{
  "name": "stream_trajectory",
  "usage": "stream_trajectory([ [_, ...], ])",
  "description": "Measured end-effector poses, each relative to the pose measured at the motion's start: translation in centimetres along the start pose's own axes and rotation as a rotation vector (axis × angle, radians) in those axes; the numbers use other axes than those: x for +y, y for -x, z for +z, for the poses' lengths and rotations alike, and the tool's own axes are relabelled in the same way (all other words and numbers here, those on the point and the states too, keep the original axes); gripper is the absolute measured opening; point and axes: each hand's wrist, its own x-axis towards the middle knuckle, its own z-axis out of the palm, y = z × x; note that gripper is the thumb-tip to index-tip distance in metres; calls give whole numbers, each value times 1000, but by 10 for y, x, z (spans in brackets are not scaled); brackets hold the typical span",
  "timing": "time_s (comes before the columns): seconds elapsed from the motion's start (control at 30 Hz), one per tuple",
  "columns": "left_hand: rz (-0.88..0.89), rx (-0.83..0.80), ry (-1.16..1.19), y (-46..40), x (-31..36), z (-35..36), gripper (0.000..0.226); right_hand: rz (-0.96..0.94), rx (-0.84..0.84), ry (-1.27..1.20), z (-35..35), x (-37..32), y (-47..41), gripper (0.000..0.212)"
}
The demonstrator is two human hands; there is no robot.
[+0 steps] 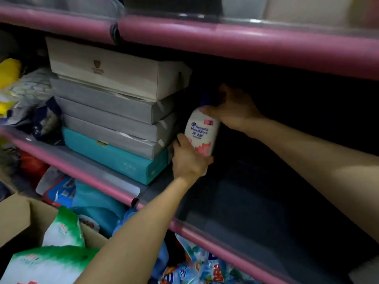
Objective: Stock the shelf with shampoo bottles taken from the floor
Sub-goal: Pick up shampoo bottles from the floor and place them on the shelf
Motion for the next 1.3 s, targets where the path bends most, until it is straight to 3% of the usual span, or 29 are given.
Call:
stream_trajectory([
  [0.3, -23, -33, -27, -30, -2, 25, 102, -26, 33, -12, 6, 22, -26, 57],
  [0.5, -25, -32, -43, -38, -4, 30, 104, -31, 34, 0, 9, 26, -31, 60],
  [0.73, -21, -15, -59, -42, -4, 31, 100, -30, 20, 39, 11, 26, -37, 69],
  [1.3, -12, -20, -60, -40, -4, 27, 87, -52, 32, 30, 11, 23, -37, 67],
])
